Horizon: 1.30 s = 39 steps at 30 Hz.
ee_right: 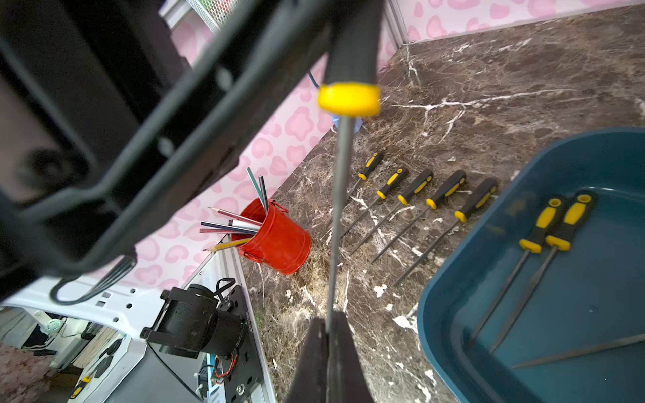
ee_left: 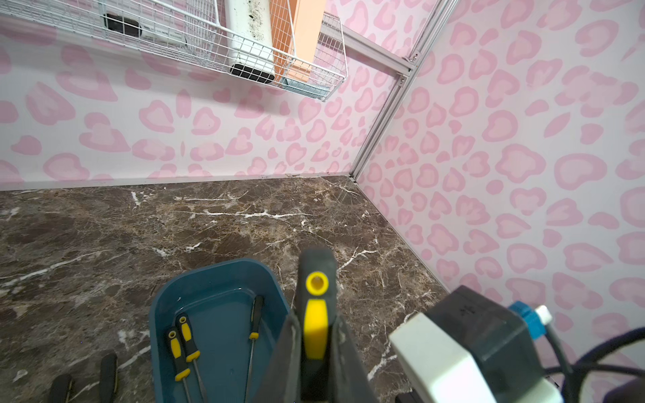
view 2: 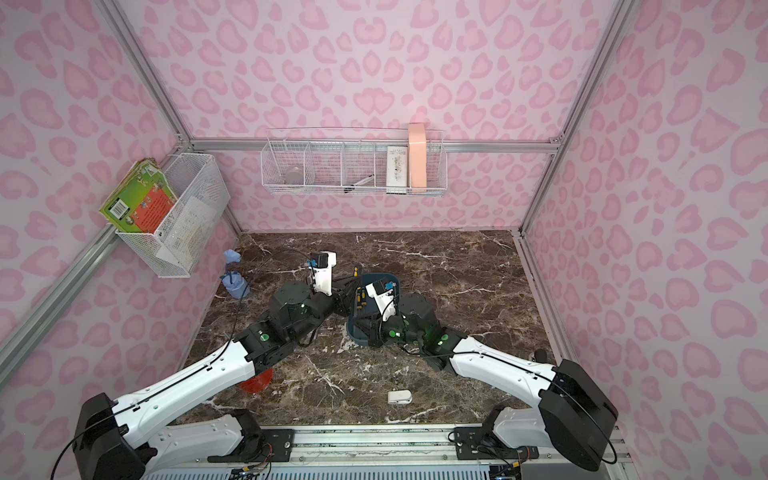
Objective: Take the file tool out of the storage box
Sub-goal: Pick up the file tool from the storage box, then place the file tool at the center of the board.
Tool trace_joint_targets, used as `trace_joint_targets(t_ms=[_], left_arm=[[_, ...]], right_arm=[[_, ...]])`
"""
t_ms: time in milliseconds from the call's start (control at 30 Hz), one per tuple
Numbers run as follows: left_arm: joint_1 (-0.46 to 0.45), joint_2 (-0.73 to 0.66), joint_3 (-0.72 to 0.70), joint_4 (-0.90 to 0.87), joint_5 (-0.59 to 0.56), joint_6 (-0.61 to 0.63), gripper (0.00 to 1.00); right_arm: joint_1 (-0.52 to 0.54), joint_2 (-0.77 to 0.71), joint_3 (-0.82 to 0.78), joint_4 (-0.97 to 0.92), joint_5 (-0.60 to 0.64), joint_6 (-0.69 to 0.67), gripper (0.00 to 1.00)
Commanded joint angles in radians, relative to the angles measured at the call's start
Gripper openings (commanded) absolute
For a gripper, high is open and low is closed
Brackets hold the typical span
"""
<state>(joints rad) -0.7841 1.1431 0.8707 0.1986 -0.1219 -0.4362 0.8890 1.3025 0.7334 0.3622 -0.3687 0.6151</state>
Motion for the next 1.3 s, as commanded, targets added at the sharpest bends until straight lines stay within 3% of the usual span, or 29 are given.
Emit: trace_joint_targets(t_ms=[0, 100, 167, 233, 467, 633, 800, 1267], left_arm=[[-0.001, 0.004, 0.011, -0.007, 0.02, 0.0, 0.0], [-0.001, 0.003, 0.001, 0.001, 0.03, -0.004, 0.23], [-0.001, 0.003, -0.001, -0.007, 0.041, -0.011, 0.56], [-0.001, 0.003, 0.002, -0.031, 0.049, -0.021, 0.7], [0.0, 0.0, 0.026, -0.148, -0.003, 0.0, 0.74], [0.008, 0.022, 0.071, -0.277, 0.009, 0.04, 0.78], [0.018, 0.053, 0.091, -0.326, 0.079, 0.066, 0.78], [0.088, 0.098, 0.079, -0.349, 0.193, 0.096, 0.77]], right_arm=[[0.001, -0.005, 0.001, 0.023, 0.004, -0.013, 0.0], [-0.007, -0.033, -0.019, -0.007, 0.036, -0.017, 0.0], [-0.028, -0.057, -0.029, -0.047, 0.045, -0.018, 0.0], [-0.061, -0.084, -0.028, -0.121, 0.05, -0.024, 0.0], [-0.258, -0.16, 0.056, -0.654, 0.117, -0.123, 0.0], [-0.432, -0.093, 0.099, -0.982, 0.22, -0.2, 0.0], [-0.54, 0.08, 0.138, -1.061, 0.201, -0.255, 0.0], [-0.558, 0.407, 0.293, -1.121, 0.197, -0.298, 0.0]])
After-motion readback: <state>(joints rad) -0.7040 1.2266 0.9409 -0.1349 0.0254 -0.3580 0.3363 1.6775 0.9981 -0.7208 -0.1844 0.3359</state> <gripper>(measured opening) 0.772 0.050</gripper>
